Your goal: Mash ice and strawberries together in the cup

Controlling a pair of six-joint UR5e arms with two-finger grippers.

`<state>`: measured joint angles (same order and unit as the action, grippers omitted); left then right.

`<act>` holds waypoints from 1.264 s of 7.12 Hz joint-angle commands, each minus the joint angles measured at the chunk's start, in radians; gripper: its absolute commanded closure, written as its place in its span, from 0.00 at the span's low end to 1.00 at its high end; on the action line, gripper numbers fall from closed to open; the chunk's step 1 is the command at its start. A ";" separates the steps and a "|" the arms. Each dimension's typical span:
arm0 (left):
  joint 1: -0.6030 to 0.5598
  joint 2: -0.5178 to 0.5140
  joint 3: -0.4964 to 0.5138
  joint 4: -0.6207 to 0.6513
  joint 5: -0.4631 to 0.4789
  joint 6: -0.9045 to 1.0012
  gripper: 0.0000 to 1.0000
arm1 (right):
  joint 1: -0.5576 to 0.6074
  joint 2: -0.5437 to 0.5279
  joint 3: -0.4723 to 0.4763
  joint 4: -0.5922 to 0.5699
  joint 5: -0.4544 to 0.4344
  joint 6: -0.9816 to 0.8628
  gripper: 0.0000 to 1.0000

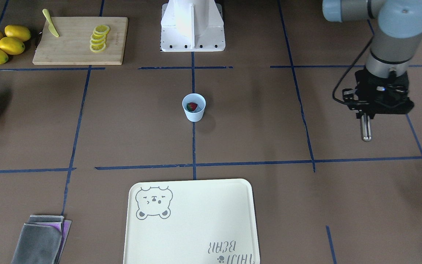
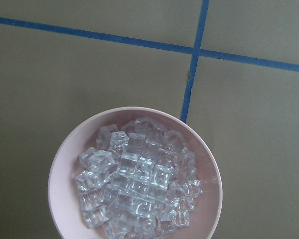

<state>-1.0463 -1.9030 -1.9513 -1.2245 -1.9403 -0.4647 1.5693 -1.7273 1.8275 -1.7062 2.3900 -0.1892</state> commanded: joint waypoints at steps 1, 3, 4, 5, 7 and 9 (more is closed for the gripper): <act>-0.040 0.189 0.015 -0.161 -0.022 -0.023 0.87 | 0.000 0.000 -0.001 0.000 0.000 0.001 0.00; -0.040 0.278 0.098 -0.338 -0.105 -0.068 0.87 | 0.000 0.000 0.002 -0.001 0.000 0.001 0.00; -0.040 0.350 0.168 -0.516 -0.117 -0.074 0.86 | 0.000 0.000 0.006 0.000 0.000 0.001 0.00; -0.040 0.370 0.255 -0.658 -0.118 -0.101 0.86 | 0.000 0.000 0.006 0.000 0.000 0.001 0.00; -0.038 0.398 0.388 -0.838 -0.118 -0.101 0.86 | 0.000 0.000 0.007 0.000 0.000 0.001 0.00; -0.037 0.401 0.481 -0.960 -0.120 -0.104 0.80 | 0.000 -0.001 0.012 0.000 0.000 -0.001 0.00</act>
<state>-1.0838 -1.5061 -1.5237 -2.1152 -2.0590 -0.5678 1.5692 -1.7282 1.8369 -1.7058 2.3899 -0.1890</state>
